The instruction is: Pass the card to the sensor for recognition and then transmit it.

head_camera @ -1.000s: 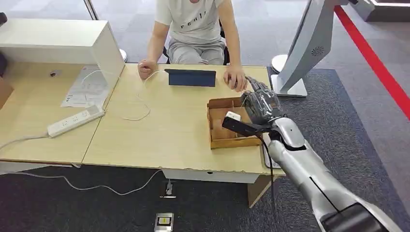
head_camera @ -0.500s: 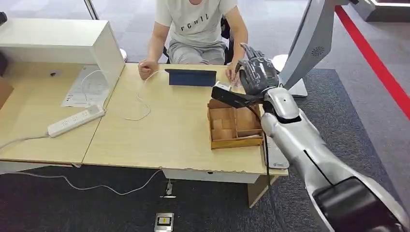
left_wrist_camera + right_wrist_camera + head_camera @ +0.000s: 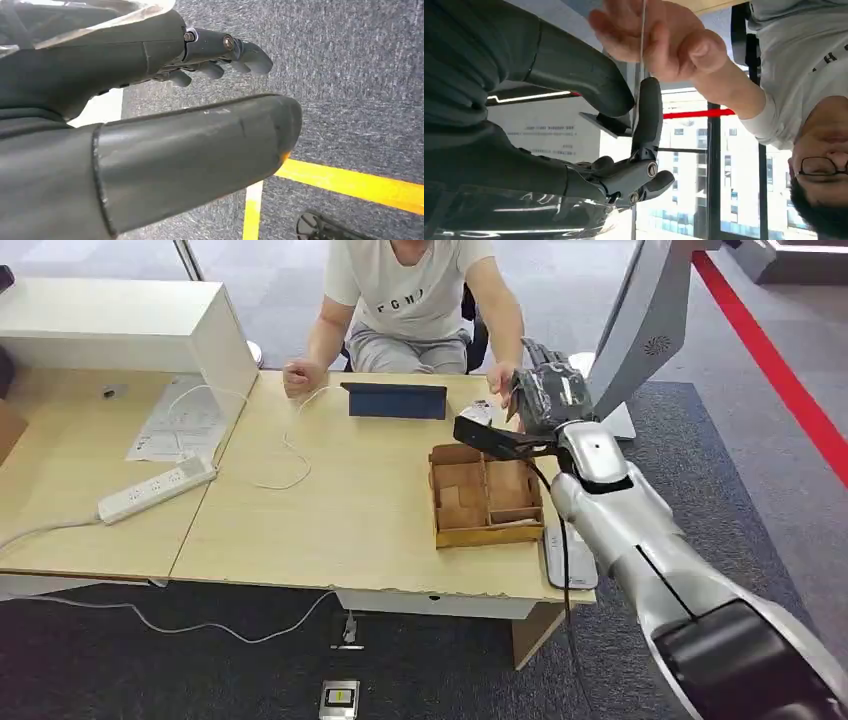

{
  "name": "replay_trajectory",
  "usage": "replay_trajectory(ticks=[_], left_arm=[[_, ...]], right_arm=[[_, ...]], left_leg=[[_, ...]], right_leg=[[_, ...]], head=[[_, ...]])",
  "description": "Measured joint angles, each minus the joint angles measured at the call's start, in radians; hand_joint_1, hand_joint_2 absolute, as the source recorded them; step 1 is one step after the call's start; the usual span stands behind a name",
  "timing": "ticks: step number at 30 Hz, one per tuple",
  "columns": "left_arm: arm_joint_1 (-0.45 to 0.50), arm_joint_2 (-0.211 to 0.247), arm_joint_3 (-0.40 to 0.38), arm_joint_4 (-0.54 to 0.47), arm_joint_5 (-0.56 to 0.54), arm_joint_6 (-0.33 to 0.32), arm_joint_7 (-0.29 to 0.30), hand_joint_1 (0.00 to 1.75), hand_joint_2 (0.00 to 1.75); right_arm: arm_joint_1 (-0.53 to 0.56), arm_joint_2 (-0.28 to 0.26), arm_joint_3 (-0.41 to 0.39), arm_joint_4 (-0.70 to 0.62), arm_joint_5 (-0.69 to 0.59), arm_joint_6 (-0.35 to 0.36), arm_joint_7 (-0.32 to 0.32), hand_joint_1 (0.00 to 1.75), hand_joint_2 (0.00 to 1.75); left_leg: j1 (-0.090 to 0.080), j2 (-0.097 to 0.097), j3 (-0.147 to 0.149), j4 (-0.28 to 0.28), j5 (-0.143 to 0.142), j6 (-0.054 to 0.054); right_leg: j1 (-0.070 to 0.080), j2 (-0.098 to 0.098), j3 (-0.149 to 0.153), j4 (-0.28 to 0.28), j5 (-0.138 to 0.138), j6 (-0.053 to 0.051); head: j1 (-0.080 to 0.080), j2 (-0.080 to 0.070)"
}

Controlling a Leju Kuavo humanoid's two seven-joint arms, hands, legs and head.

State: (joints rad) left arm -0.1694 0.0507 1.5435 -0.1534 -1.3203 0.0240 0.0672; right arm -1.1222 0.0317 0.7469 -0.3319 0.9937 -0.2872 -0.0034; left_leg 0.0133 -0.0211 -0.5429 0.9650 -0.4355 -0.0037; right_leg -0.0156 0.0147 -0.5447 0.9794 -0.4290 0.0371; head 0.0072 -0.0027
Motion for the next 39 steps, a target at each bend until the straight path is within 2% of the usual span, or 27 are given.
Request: replay_trajectory(ticks=[11,12,14,16,21,25,30,33,36,39], left_arm=[[0.0,-0.002,0.0,0.0,0.001,0.0,0.013,0.0,0.0],[0.0,-0.002,0.0,0.0,0.0,0.0,0.017,0.0,0.0],[0.0,-0.003,0.0,0.0,0.0,0.0,0.029,0.0,0.0],[0.0,-0.003,0.0,0.0,0.0,0.0,0.035,0.0,0.0],[0.0,-0.003,0.0,0.0,0.001,0.0,0.044,0.0,0.0],[0.0,-0.004,0.0,0.0,-0.003,-0.002,0.054,0.0,0.0],[0.009,-0.003,0.002,0.0,0.033,0.009,0.085,0.0,0.0],[0.009,-0.005,0.002,0.0,0.07,0.019,0.089,0.0,0.0],[0.014,-0.007,0.002,0.0,0.073,0.013,0.079,0.0,0.0],[0.014,-0.006,0.002,0.0,0.095,-0.003,0.079,0.0,0.0]], right_arm=[[0.01,0.0,0.006,0.026,0.008,-0.002,0.0,1.75,1.75],[0.012,0.0,0.006,0.027,0.011,-0.002,0.0,0.0,0.0],[0.015,-0.001,0.007,0.028,0.013,-0.003,-0.004,0.0,0.0],[0.018,-0.001,0.004,0.029,-0.011,0.011,-0.035,0.0,0.0],[0.019,-0.01,0.006,0.031,0.07,0.002,-0.02,0.0,0.0],[0.014,-0.058,0.006,0.031,0.109,0.009,-0.03,0.0,0.0],[-0.003,-0.192,-0.015,0.032,0.076,-0.005,-0.041,0.0,0.0],[0.01,-0.309,-0.065,0.033,-0.045,-0.05,-0.024,0.0,0.0],[0.058,-0.418,-0.139,0.04,-0.134,-0.068,-0.049,0.0,0.0],[0.179,-0.507,-0.218,0.045,-0.231,-0.114,-0.063,0.0,0.0]], left_leg=[[0.0,0.0,0.0,0.0,0.0,0.0],[0.0,0.0,0.0,0.0,0.0,0.0],[0.0,0.0,0.0,0.0,0.0,0.0],[0.0,0.0,0.0,0.0,0.0,0.0],[0.0,0.0,0.0,0.0,0.0,0.0],[0.0,-0.001,0.0,0.001,0.0,0.0],[-0.001,-0.002,-0.002,0.003,-0.001,0.001],[-0.001,-0.002,-0.002,0.005,-0.002,0.003],[-0.001,-0.005,-0.003,0.005,-0.003,0.005],[0.0,-0.004,0.0,0.005,-0.005,0.007]], right_leg=[[0.0,0.0,0.0,0.0,0.0,0.0],[0.0,0.0,0.0,0.0,0.0,0.0],[0.0,0.0,0.0,0.0,0.0,0.0],[0.0,0.0,0.0,0.0,0.0,0.0],[0.0,0.0,0.0,0.0,0.0,0.0],[0.0,0.0,0.0,-0.001,0.0,0.0],[-0.001,-0.001,-0.001,-0.002,0.001,0.002],[-0.001,-0.002,0.0,-0.003,0.001,0.003],[-0.001,-0.004,0.003,-0.004,-0.001,0.005],[0.0,-0.004,0.005,-0.006,-0.001,0.006]], head=[[0.0,0.0],[0.0,0.0],[0.0,0.0],[0.0,0.0],[0.0,0.0],[0.0,0.0],[0.0,0.0],[0.0,0.0],[0.0,0.0],[0.0,0.0]])
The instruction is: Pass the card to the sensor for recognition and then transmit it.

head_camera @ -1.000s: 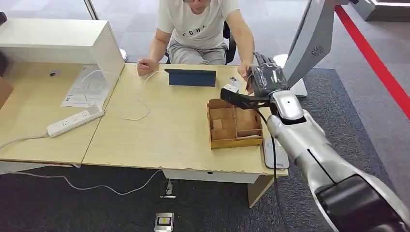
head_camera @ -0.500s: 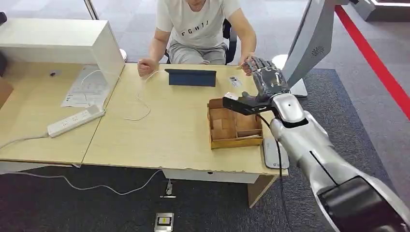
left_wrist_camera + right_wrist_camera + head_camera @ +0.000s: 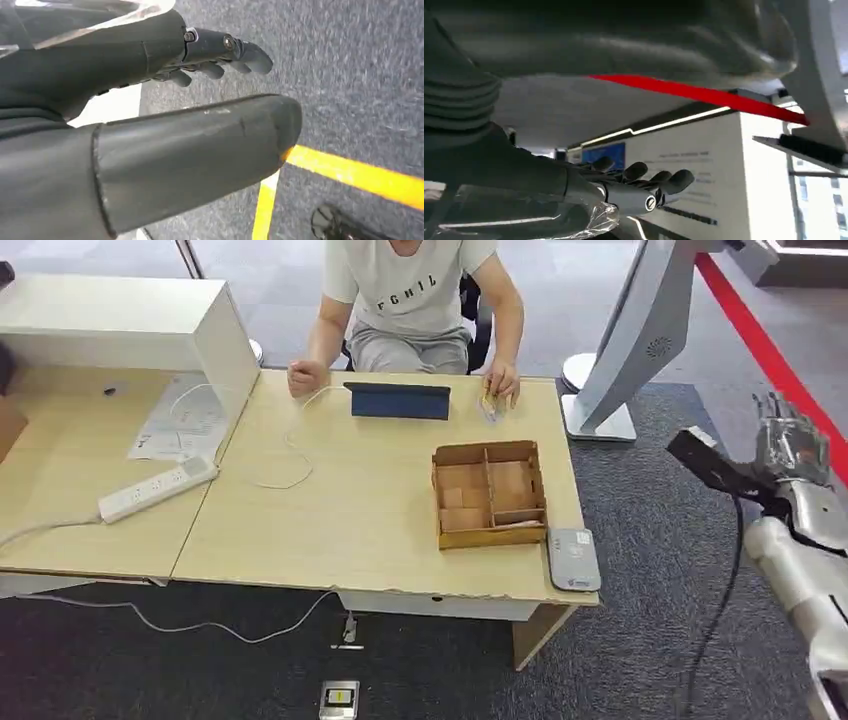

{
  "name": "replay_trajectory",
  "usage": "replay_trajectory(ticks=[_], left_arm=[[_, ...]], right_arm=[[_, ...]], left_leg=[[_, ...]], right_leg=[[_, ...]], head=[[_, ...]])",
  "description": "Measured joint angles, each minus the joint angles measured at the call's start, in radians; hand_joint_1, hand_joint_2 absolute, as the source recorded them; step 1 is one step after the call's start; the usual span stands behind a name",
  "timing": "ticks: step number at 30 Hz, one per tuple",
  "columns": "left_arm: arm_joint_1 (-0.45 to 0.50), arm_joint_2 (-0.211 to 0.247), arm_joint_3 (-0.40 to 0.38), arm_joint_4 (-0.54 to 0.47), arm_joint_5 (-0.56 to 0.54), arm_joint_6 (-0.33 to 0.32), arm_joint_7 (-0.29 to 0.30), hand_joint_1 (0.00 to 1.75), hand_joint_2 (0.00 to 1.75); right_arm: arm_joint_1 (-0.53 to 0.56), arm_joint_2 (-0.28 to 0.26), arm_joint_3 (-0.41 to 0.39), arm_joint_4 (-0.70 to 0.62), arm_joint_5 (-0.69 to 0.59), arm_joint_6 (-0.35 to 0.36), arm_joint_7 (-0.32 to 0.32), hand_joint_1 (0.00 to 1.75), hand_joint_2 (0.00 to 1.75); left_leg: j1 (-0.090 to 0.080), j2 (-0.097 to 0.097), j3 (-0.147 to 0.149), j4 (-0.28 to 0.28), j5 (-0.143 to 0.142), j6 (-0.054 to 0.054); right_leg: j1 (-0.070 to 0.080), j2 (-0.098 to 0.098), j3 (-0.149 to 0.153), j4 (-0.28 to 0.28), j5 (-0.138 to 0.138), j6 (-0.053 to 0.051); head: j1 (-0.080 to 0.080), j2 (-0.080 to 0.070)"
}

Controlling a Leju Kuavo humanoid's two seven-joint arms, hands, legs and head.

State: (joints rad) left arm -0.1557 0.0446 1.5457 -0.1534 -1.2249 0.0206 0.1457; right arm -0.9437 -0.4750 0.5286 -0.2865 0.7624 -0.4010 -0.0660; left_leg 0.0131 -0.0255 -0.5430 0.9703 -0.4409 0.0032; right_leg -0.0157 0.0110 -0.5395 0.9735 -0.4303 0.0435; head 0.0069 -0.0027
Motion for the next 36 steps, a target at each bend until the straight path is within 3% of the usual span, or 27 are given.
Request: replay_trajectory(ticks=[5,12,17,21,25,29,36], left_arm=[[-0.001,0.0,0.0,0.0,0.043,0.032,-0.021,0.0,0.0],[-0.005,-0.001,0.0,0.0,0.109,0.092,-0.013,0.0,0.0],[-0.004,-0.002,0.0,0.0,0.137,0.115,-0.01,0.0,0.0],[-0.009,-0.002,0.0,0.0,0.136,0.111,-0.015,0.0,0.0],[-0.01,0.0,0.0,0.0,0.146,0.095,-0.026,0.0,0.0],[-0.011,0.004,0.0,0.0,0.138,0.084,-0.039,0.0,0.0],[-0.014,0.008,0.0,0.0,0.167,0.099,-0.043,0.0,0.0]], right_arm=[[0.232,-0.099,-0.123,0.013,-0.098,-0.023,0.048,0.0,0.0],[0.502,-0.136,-0.257,0.034,-0.172,-0.006,0.176,0.0,0.0],[0.698,-0.089,-0.34,0.055,-0.238,-0.013,0.214,0.0,0.0],[0.78,-0.035,-0.396,0.069,-0.26,0.054,0.299,0.0,0.0],[0.824,0.059,-0.429,0.08,-0.268,0.138,0.392,0.0,0.0],[0.831,0.107,-0.458,0.088,-0.271,0.187,0.403,0.0,0.0],[0.836,0.154,-0.476,0.092,-0.255,0.163,0.343,0.0,0.0]], left_leg=[[0.0,-0.001,-0.003,-0.001,-0.001,0.0],[0.001,-0.001,-0.001,-0.001,-0.003,0.0],[0.0,-0.003,-0.001,-0.002,-0.004,-0.001],[0.002,0.001,0.001,-0.003,-0.005,-0.001],[0.002,0.003,0.002,-0.003,-0.005,-0.002],[0.002,0.003,0.003,-0.003,-0.005,-0.003],[0.001,0.003,0.004,-0.003,-0.005,-0.003]], right_leg=[[-0.001,0.0,-0.001,0.0,-0.001,0.001],[0.001,-0.001,0.0,0.0,-0.005,0.0],[0.0,-0.002,0.0,0.001,-0.006,0.0],[0.002,-0.001,0.002,0.001,-0.007,-0.001],[0.001,0.001,0.001,0.002,-0.007,-0.002],[0.001,0.001,0.002,0.002,-0.007,-0.002],[0.0,0.001,0.002,0.002,-0.007,-0.002]], head=[[0.0,0.0],[-0.001,0.0],[0.0,0.0],[0.0,0.0],[0.0,0.0],[0.0,0.0],[0.0,0.0]])
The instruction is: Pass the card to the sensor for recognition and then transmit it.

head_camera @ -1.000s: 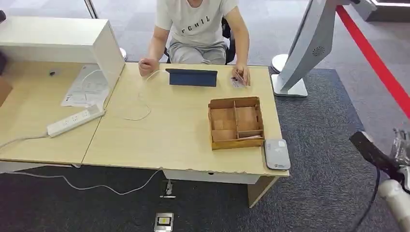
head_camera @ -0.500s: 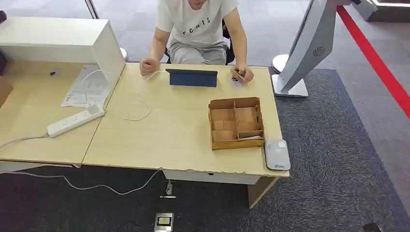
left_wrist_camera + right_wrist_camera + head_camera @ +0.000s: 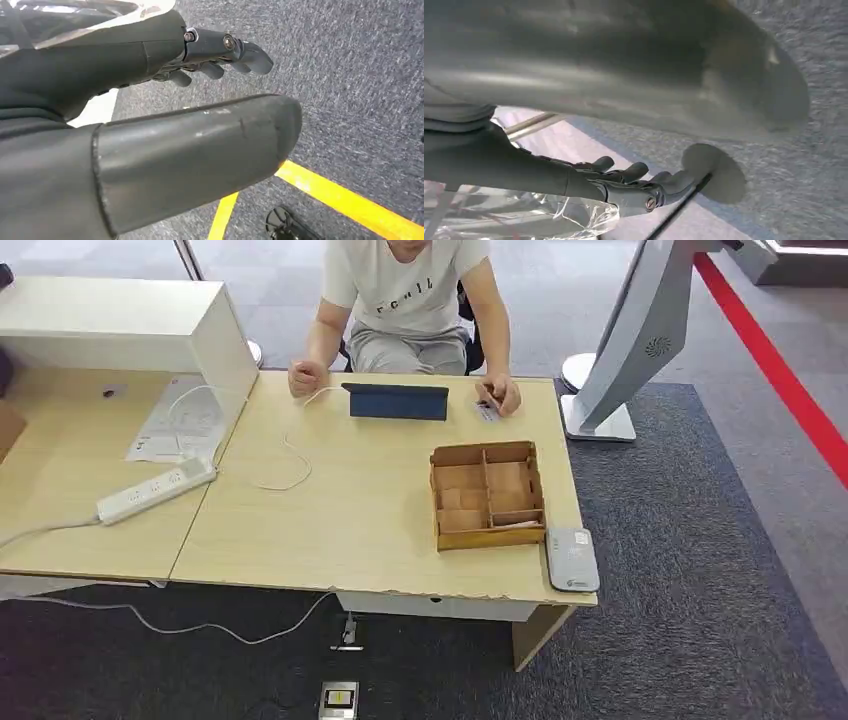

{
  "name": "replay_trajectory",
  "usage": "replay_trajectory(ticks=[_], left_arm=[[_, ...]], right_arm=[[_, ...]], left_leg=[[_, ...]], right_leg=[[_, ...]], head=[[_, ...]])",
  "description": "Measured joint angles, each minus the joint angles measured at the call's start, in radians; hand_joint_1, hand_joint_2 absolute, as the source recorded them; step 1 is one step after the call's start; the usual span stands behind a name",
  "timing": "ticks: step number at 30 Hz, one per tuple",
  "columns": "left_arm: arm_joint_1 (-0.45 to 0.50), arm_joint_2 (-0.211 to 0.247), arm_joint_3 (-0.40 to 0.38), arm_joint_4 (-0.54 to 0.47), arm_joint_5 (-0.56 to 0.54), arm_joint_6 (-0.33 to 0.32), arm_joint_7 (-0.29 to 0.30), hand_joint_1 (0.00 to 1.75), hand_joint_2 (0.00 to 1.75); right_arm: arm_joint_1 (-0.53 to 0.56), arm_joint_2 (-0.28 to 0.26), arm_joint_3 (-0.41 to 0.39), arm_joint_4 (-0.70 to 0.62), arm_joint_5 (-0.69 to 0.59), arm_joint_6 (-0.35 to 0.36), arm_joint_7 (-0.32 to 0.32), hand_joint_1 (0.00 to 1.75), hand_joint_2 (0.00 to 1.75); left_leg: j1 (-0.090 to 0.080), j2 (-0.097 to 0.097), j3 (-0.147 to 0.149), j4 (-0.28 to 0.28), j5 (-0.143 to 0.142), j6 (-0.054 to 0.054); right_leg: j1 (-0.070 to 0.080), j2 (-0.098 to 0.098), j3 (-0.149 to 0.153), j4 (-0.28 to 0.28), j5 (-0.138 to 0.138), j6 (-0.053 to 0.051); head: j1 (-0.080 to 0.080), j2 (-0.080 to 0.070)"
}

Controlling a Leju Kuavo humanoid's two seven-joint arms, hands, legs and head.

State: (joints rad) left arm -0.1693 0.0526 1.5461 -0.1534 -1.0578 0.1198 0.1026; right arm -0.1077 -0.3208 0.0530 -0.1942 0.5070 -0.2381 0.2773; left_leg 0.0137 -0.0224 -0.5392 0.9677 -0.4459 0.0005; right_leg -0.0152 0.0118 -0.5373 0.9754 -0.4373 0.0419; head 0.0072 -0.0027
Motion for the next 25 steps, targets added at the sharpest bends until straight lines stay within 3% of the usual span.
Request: replay_trajectory(ticks=[6,25], left_arm=[[-0.001,-0.001,0.0,0.0,0.075,0.018,-0.015,0.0,0.0],[-0.002,-0.001,0.0,0.0,0.046,0.019,-0.013,0.0,0.0]], right_arm=[[0.0,0.032,-0.009,0.002,0.011,-0.037,-0.044,0.0,0.0],[0.0,0.071,-0.01,0.007,0.025,0.005,-0.043,0.0,0.0]], left_leg=[[0.0,0.0,0.0,0.0,0.0,0.0],[0.0,0.0,0.0,0.0,0.0,0.0]], right_leg=[[0.0,0.0,0.0,0.0,0.0,0.0],[0.0,0.0,0.0,0.0,0.0,0.0]], head=[[0.0,0.0],[0.0,0.0]])
